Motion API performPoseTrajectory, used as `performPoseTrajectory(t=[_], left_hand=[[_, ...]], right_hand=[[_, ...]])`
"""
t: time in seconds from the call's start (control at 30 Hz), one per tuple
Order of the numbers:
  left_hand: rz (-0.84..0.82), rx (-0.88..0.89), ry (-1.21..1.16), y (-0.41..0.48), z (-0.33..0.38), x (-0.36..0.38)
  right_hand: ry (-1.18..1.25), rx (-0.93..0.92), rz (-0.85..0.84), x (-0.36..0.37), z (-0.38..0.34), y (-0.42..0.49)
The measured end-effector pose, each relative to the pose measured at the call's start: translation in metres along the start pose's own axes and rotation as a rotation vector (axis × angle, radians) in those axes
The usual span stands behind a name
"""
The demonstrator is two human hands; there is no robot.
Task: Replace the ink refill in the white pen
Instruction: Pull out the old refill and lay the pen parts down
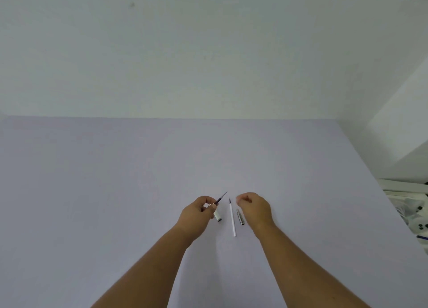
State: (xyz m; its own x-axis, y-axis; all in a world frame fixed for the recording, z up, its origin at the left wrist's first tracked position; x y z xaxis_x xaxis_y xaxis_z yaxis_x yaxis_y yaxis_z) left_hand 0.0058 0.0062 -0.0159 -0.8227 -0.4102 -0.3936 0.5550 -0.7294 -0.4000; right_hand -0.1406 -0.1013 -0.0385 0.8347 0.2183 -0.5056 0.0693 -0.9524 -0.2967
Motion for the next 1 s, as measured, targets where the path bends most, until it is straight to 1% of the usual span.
performPoseTrajectory(t=[0.07, 0.13, 0.2, 0.27, 0.33, 0.4, 0.43, 0.47, 0.53, 0.6, 0.63, 0.7, 0.8, 1.0], left_hand=[[0.002, -0.002, -0.018, 0.0, 0.002, 0.0], [0.002, -0.002, -0.032, 0.0, 0.005, 0.002], [-0.001, 0.002, -0.043, 0.0, 0.01, 0.005], [-0.005, 0.001, -0.061, -0.001, 0.014, 0.006], [-0.003, -0.007, -0.075, -0.001, 0.015, 0.005], [0.008, -0.02, -0.08, -0.001, 0.012, 0.001], [0.014, -0.029, -0.085, -0.001, 0.01, 0.0], [0.019, -0.039, -0.091, 0.0, 0.007, -0.002], [0.026, -0.056, -0.1, 0.001, 0.004, -0.004], [0.028, -0.069, -0.11, 0.001, 0.002, -0.004], [0.029, -0.076, -0.118, 0.002, 0.001, -0.003], [0.026, -0.087, -0.124, 0.002, 0.001, -0.002], [0.028, -0.096, -0.118, 0.004, -0.002, -0.002], [0.031, -0.101, -0.081, 0.005, -0.01, -0.004]], right_hand=[[0.256, 0.106, -0.155, 0.004, -0.012, -0.005], [0.331, 0.137, -0.278, 0.01, -0.022, -0.011], [0.346, 0.14, -0.312, 0.013, -0.027, -0.013], [0.384, 0.166, -0.296, 0.013, -0.031, -0.011], [0.5, 0.225, -0.242, 0.008, -0.036, -0.005], [0.645, 0.27, -0.14, -0.002, -0.039, 0.006], [0.656, 0.264, -0.077, -0.01, -0.039, 0.012], [0.59, 0.234, -0.022, -0.016, -0.037, 0.018], [0.284, 0.14, 0.048, -0.025, -0.028, 0.027], [-0.05, 0.051, 0.04, -0.027, -0.016, 0.03], [-0.174, 0.019, 0.017, -0.024, -0.011, 0.03], [-0.329, -0.026, -0.021, -0.019, -0.002, 0.03], [-0.394, -0.046, -0.027, -0.012, 0.003, 0.031], [-0.383, -0.044, -0.01, -0.002, 0.009, 0.029]])
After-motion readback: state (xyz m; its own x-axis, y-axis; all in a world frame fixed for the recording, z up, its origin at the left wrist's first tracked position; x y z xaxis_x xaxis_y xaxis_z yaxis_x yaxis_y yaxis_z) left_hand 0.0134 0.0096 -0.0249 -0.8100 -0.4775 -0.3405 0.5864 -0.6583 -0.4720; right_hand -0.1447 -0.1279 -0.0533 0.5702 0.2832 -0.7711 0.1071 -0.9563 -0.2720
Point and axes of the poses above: each hand's wrist, its own y-axis towards the middle knuckle, its own x-axis out of the palm, z = x × y, the point moved 4 cm from there along y, towards the middle knuckle, and after that the axes turned 10 degrees about z, right-handed, at the moved point
